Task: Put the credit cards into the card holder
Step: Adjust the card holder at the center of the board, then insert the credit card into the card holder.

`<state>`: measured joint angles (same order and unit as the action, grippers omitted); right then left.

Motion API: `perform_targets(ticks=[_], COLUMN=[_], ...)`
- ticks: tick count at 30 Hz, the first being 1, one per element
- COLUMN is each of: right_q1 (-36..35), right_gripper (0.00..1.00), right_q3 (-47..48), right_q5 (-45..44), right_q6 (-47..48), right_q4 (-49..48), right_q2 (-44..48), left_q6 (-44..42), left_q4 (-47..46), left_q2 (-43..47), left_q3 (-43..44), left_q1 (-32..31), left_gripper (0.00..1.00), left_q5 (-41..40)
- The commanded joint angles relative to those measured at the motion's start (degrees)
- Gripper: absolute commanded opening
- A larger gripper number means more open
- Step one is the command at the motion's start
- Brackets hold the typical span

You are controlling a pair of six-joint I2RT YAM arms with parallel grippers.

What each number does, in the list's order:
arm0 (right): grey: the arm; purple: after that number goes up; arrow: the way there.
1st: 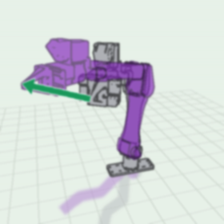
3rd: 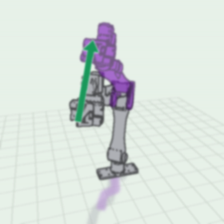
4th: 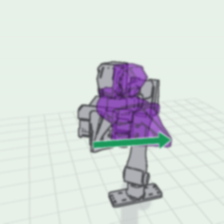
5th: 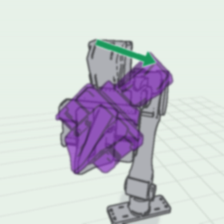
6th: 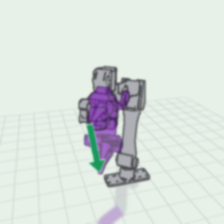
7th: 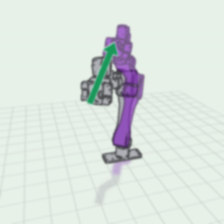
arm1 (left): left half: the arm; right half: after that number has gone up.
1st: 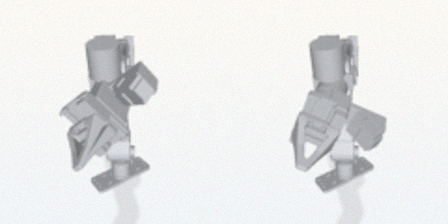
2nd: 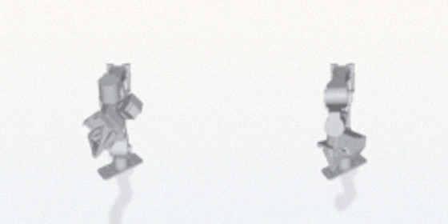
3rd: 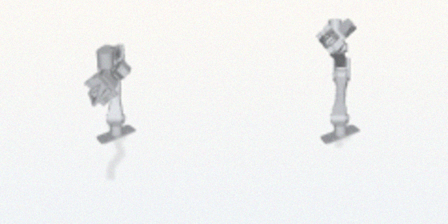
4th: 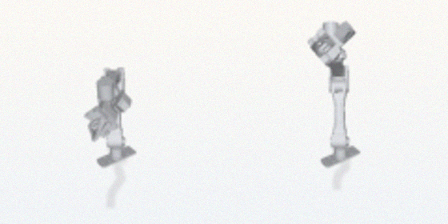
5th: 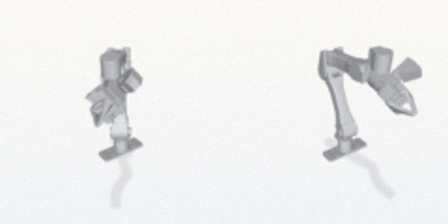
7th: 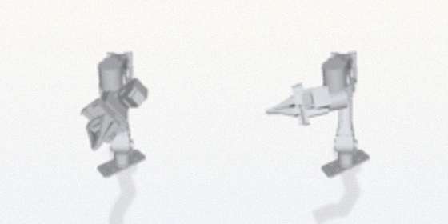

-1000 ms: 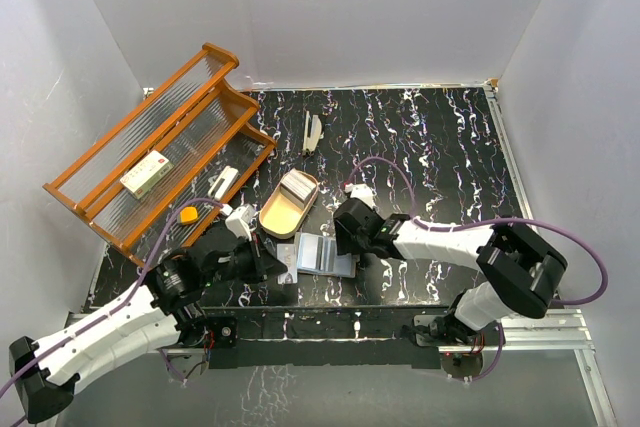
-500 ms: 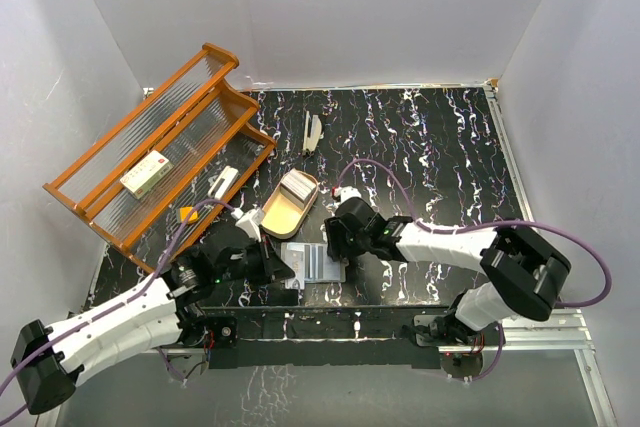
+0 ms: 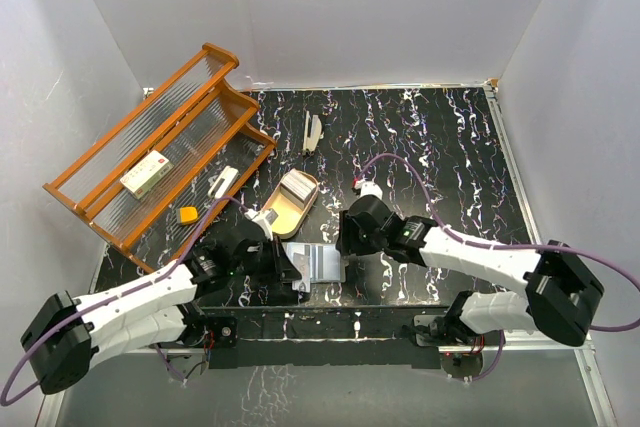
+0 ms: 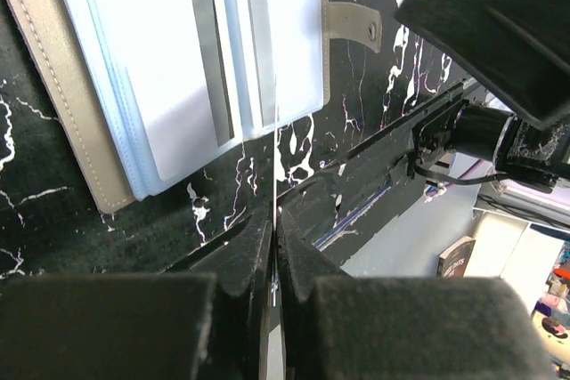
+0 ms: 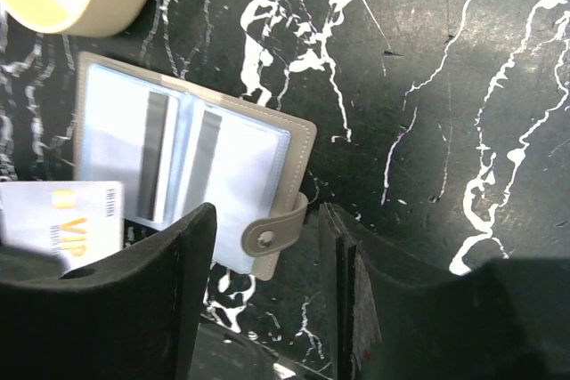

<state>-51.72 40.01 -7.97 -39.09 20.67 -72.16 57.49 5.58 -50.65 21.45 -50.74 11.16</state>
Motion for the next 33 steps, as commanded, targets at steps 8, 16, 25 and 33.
perform_targets(ticks=[8, 16, 25, 33], right_q1=[-0.48, -1.07, -1.71, -1.89], right_gripper=[0.46, 0.46, 0.49, 0.40], right_q3=[1.89, 1.45, 3.23, 3.06], right_q5=[0.66, 1.78, 0.48, -1.38], right_q6=[-6.34, -5.86, -4.98, -4.68], right_q4=[-2.28, -2.95, 0.38, 0.31], right_q2=[1.41, -2.33, -7.84, -10.60], left_q6=[-4.23, -4.73, -5.48, -5.41], left_q4=[-5.92, -7.54, -9.37, -11.10], left_q2=[-7.32, -11.05, -16.90, -19.15], left_q3=[3.18, 4.25, 4.99, 4.12], left_q1=[7.41, 8.50, 8.93, 9.10], left_gripper=[0.02, 0.02, 0.03, 0.04], left_q5=[10.49, 13.29, 14.12, 13.33])
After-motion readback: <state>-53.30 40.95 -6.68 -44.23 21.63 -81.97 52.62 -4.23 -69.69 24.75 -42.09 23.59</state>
